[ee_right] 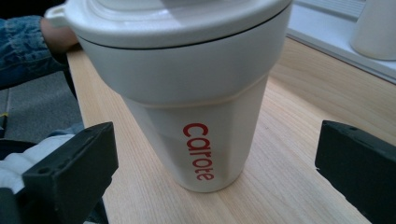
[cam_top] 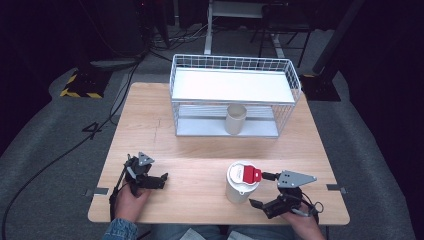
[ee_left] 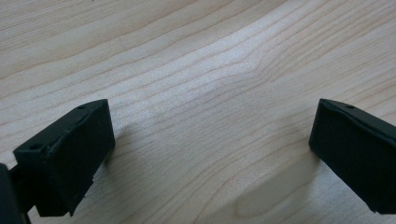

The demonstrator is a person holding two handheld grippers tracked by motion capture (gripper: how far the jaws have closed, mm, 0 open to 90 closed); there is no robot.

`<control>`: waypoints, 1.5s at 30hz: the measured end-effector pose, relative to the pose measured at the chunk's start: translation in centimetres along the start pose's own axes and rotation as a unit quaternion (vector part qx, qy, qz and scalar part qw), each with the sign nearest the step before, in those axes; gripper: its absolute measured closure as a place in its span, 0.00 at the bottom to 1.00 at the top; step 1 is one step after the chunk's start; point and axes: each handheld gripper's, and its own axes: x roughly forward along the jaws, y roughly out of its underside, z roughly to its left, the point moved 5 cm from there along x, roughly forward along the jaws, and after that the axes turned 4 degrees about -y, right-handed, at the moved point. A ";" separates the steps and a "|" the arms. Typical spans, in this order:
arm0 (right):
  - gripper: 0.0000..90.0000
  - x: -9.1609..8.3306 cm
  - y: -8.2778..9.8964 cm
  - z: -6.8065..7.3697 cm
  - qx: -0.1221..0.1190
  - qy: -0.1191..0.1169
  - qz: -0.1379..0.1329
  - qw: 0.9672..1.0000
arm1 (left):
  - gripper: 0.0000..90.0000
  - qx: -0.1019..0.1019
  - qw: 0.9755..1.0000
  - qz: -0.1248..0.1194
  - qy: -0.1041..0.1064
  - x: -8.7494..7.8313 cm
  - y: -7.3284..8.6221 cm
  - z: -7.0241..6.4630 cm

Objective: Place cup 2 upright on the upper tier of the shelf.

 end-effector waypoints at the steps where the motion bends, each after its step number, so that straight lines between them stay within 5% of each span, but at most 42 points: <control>1: 0.00 0.3 0.0 0.1 0.003 0.003 0.004 1.000 | 0.01 0.000 1.000 0.000 0.000 0.0 0.0 0.0; 17: 0.00 3.2 -0.6 0.3 0.014 -0.005 -0.008 1.000 | 0.01 0.000 1.000 0.000 0.000 0.0 0.0 0.0; 40: 0.00 5.0 -1.1 0.7 0.005 0.012 -0.055 0.998 | 0.01 0.000 1.000 0.000 0.000 0.0 0.0 0.0; 45: 0.08 5.1 -1.0 0.7 0.006 0.005 -0.065 0.998 | 0.01 0.000 1.000 0.000 0.000 0.0 0.0 0.0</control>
